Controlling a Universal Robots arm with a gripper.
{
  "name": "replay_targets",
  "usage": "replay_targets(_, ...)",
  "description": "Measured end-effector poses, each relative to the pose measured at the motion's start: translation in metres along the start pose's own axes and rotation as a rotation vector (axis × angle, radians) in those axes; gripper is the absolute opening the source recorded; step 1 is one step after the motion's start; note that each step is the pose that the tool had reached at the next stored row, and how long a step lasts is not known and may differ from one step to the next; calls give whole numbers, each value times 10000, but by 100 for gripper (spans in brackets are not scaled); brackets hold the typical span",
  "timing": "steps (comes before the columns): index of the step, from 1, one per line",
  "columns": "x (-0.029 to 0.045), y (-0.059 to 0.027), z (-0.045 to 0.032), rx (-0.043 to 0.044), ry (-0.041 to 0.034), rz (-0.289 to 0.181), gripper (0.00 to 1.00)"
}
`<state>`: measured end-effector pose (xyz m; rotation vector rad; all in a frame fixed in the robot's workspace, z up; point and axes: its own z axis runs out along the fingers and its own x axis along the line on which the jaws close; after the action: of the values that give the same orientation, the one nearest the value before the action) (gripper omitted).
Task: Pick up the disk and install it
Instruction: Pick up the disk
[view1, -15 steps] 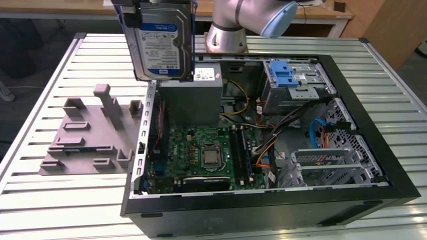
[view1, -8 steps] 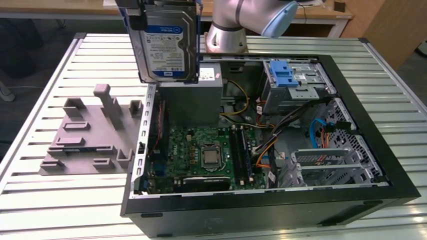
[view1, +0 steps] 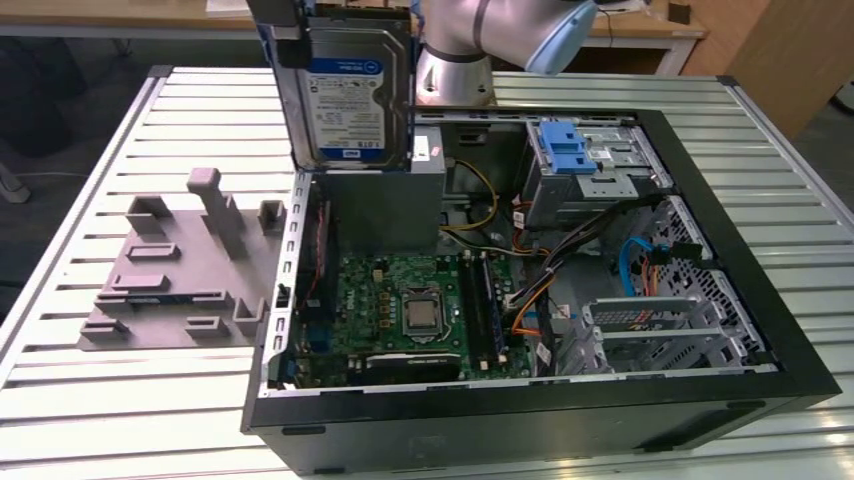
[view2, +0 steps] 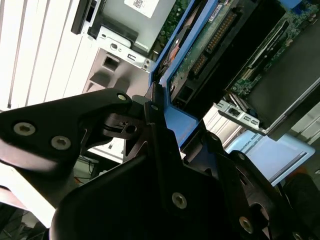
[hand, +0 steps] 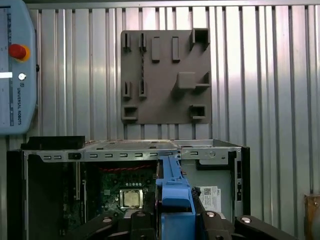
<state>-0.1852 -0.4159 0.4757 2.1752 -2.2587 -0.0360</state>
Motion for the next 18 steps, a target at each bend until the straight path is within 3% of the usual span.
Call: replay_targets(18,124,-394,16,-1,1,1,36)
